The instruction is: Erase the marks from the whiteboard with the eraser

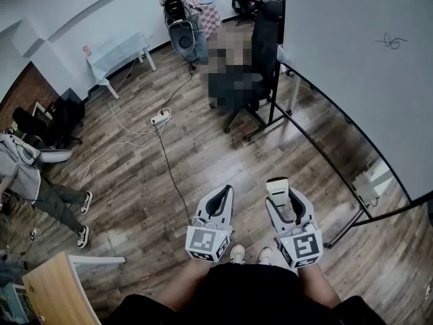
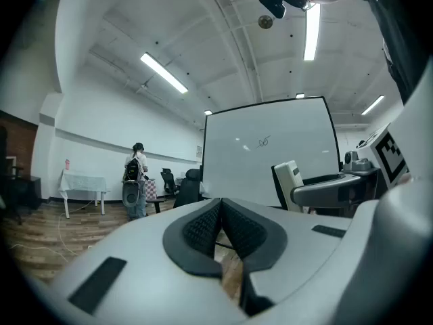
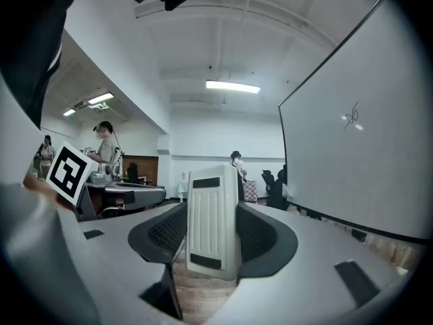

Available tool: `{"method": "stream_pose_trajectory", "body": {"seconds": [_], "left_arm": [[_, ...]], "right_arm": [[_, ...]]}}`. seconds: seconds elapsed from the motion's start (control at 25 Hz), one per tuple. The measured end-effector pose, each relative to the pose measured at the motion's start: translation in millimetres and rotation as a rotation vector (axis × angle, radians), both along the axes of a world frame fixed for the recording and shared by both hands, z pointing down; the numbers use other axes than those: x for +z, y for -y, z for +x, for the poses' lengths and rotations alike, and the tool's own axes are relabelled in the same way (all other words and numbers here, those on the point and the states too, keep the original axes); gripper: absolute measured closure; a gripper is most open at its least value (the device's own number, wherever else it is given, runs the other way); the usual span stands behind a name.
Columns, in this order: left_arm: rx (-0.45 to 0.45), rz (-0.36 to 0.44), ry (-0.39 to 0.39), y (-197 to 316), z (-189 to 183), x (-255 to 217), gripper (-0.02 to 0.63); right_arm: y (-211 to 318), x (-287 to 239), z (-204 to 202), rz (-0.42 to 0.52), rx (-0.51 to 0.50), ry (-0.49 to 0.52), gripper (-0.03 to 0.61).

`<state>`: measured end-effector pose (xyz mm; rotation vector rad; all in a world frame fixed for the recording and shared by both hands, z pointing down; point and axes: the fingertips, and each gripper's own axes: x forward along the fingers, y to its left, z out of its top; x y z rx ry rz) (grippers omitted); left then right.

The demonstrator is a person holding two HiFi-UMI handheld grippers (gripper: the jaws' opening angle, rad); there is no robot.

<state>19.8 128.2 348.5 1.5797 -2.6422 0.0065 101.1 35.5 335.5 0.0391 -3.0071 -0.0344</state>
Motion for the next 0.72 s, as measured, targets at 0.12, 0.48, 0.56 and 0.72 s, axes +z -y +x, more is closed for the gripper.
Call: {"method": "stream_pose_trajectory", "body": {"seconds": [0.12, 0.48, 0.56, 0.72], "left_arm": [[0.012, -0.001, 0.001, 4, -8, -1, 0.594], [0.085, 0.074, 0.006, 11, -36, -9, 0.595], [0.105, 0.071, 0.0, 19, -42, -7, 0.595], [0.169, 0.073, 0.02, 34, -43, -12, 0.595]], "right_arm": [[2, -3, -10, 0.009, 0.003, 0.002, 0.328], [12, -4, -34, 0.063, 0.056, -0.004, 0.328], [19, -4, -37, 0.062, 0.091, -0.004, 0.328], [34, -8, -41, 0.025, 0.182, 0.001, 0.328]]}}
